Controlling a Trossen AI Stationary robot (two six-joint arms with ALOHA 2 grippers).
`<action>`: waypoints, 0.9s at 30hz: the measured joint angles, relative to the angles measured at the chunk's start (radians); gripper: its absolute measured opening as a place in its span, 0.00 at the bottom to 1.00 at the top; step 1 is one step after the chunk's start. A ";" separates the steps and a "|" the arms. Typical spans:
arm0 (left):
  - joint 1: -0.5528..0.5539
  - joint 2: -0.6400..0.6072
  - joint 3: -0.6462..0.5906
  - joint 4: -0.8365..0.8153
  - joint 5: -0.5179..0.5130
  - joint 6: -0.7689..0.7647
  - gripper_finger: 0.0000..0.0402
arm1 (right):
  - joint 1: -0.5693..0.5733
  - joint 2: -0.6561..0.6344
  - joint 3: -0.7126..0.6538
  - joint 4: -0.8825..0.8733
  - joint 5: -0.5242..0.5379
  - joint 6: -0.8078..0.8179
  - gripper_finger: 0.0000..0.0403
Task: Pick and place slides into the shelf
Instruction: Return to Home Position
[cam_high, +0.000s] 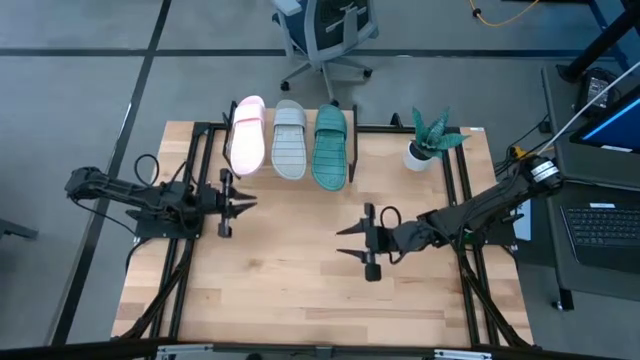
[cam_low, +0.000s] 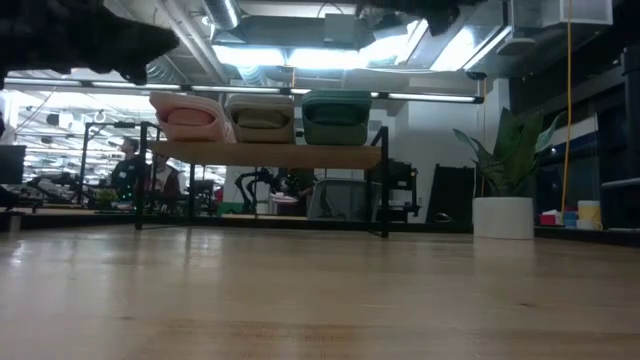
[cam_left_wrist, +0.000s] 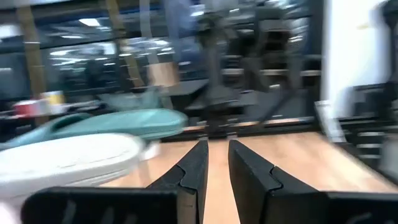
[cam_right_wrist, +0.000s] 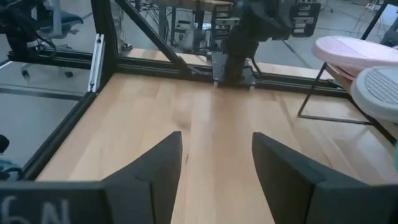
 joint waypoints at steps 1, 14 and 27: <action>0.012 -0.003 0.000 -0.005 -0.027 0.006 0.14 | 0.000 -0.005 -0.016 0.015 0.002 0.001 0.49; 0.141 -0.083 0.000 -0.147 0.096 -0.043 0.14 | -0.001 -0.310 -0.274 0.120 0.001 -0.079 0.49; 0.222 -0.083 0.000 -0.287 0.099 -0.035 0.14 | -0.001 -0.448 -0.599 0.383 0.000 -0.025 0.49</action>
